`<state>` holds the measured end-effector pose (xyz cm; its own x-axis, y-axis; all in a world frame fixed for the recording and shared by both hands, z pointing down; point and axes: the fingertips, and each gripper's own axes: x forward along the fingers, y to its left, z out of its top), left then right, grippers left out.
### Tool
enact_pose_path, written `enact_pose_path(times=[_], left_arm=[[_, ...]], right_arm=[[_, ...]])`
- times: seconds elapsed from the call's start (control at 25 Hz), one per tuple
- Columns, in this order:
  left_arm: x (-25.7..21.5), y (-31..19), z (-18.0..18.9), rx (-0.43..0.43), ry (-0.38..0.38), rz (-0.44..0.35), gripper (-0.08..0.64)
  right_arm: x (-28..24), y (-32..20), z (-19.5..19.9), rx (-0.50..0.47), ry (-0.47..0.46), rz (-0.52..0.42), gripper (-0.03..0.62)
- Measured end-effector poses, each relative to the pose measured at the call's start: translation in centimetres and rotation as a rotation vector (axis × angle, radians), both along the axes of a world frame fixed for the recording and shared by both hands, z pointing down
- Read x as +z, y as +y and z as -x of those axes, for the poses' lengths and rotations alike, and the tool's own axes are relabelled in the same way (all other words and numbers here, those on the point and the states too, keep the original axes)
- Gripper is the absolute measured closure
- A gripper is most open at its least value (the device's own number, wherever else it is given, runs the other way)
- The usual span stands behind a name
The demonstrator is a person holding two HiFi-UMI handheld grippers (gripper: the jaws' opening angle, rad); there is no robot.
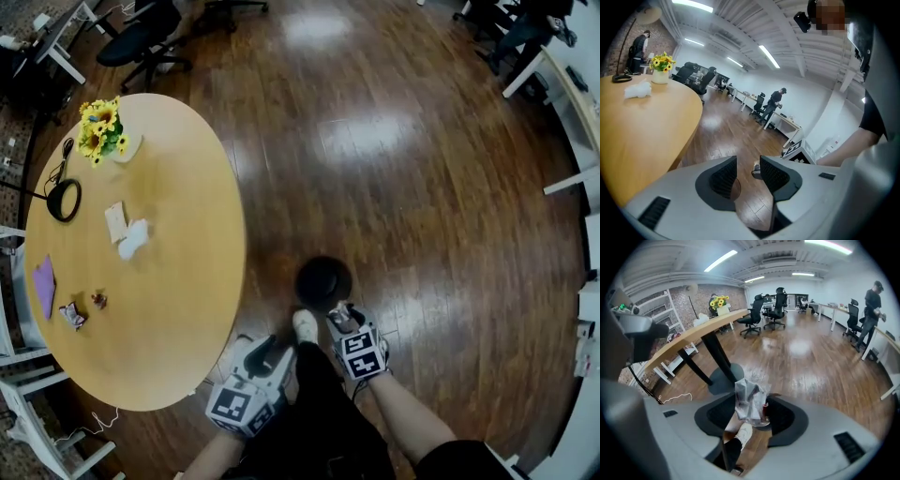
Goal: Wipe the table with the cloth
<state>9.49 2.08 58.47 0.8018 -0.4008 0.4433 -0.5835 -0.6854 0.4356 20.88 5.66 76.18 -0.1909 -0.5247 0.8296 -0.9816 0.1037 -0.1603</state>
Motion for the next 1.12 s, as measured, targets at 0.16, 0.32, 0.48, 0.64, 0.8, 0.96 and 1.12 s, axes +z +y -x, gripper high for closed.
enact_pose_path(times=[0.16,0.32,0.48,0.64,0.8,0.96,1.12], left_arm=[[0.4,-0.2,0.4,-0.005,-0.016,0.011,0.411],[0.3,-0.6,0.9,-0.017,-0.023,0.015,0.411],[0.3,-1.5,1.6,-0.045,-0.017,0.013,0.411],[0.1,-2.5,1.8,-0.063,-0.002,0.005,0.411],[-1.1,-3.4,1.8,-0.074,0.021,-0.015,0.411],[-3.0,-4.6,3.1,-0.098,0.044,-0.051,0.411],[-6.6,-6.7,6.2,-0.177,0.078,-0.124,0.423]], right_arm=[[2.3,-0.4,0.1,-0.045,0.027,0.025,0.377],[3.8,-0.8,-0.3,-0.094,0.07,0.045,0.321],[4.0,-0.9,-0.6,-0.077,0.053,0.06,0.321],[3.1,-0.9,-0.8,-0.057,0.042,0.052,0.321],[1.5,-1.4,-1.2,-0.027,0.035,0.024,0.321],[-2.3,-3.1,-0.7,-0.017,0.008,-0.058,0.328],[-8.2,-5.7,0.0,-0.013,-0.016,-0.205,0.454]])
